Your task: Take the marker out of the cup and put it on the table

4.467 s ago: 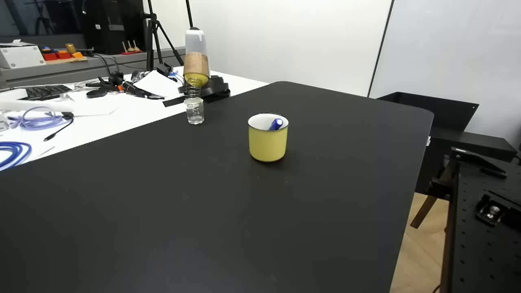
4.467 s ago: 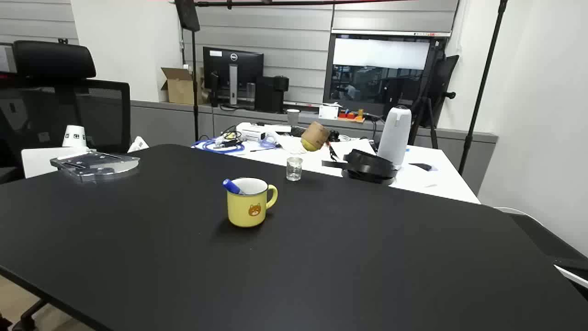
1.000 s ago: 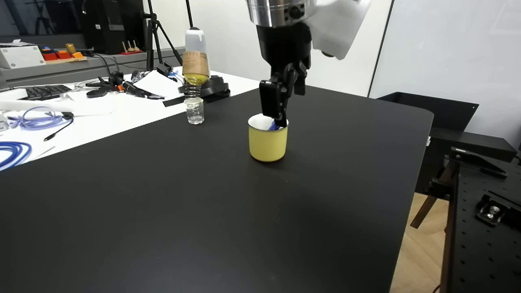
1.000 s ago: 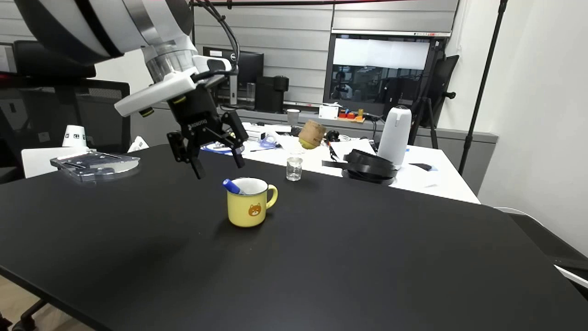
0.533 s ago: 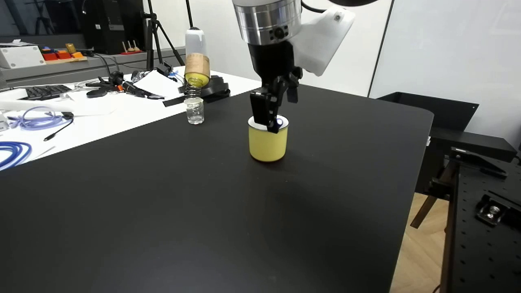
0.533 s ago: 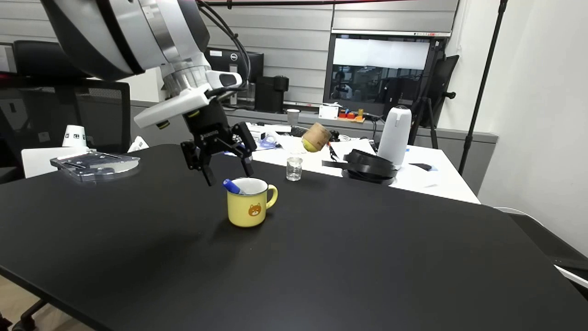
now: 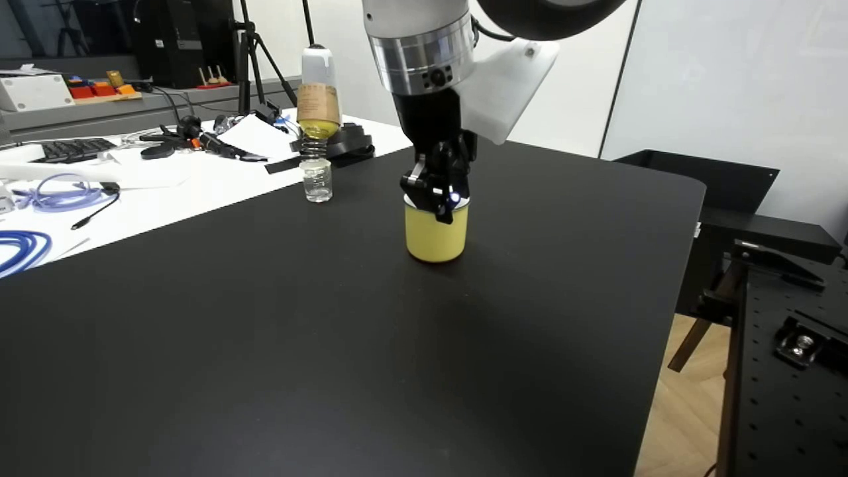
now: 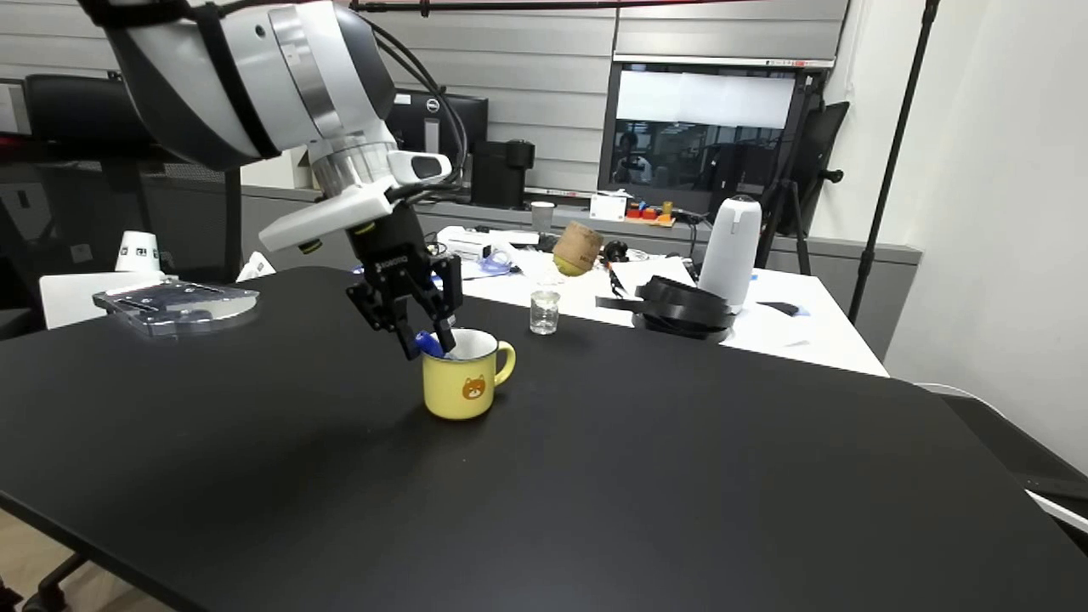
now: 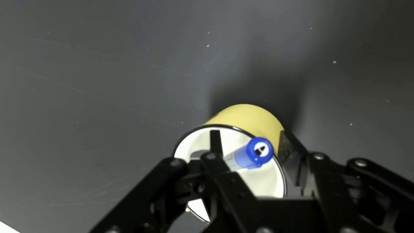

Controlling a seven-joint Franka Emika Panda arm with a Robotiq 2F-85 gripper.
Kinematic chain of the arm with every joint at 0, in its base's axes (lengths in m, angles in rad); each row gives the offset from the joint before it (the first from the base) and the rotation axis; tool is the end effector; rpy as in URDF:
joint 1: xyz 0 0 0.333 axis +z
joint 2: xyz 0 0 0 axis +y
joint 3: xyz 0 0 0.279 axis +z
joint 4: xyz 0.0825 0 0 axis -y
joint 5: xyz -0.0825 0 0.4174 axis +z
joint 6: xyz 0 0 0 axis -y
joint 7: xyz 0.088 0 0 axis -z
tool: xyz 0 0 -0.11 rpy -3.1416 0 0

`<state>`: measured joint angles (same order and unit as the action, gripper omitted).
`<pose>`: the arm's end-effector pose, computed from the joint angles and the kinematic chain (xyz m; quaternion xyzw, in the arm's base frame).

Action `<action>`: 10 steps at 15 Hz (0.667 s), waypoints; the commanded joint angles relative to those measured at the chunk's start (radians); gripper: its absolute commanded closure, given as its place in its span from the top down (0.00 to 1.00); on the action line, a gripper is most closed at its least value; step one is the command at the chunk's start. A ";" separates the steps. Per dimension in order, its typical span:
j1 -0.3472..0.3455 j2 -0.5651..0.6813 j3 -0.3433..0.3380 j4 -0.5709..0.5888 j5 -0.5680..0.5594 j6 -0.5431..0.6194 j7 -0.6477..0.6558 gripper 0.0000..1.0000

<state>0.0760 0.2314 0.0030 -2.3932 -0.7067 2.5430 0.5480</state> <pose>0.4967 0.0464 0.1455 0.9801 0.0677 0.0201 0.1857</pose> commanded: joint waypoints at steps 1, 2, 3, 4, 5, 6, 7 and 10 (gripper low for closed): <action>0.019 0.000 -0.017 0.013 0.041 0.000 -0.008 0.19; 0.021 -0.006 -0.017 0.008 0.055 0.000 -0.013 0.11; 0.022 -0.015 -0.019 0.003 0.060 -0.002 -0.015 0.05; 0.023 -0.021 -0.021 0.001 0.066 -0.004 -0.017 0.01; 0.022 -0.028 -0.023 -0.002 0.069 -0.005 -0.018 0.05; 0.022 -0.036 -0.026 -0.005 0.073 -0.007 -0.018 0.05; 0.023 -0.042 -0.029 -0.007 0.074 -0.009 -0.018 0.06; 0.025 -0.070 -0.038 -0.011 0.058 -0.021 -0.012 0.05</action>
<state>0.0862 0.2126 -0.0127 -2.3928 -0.6441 2.5413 0.5392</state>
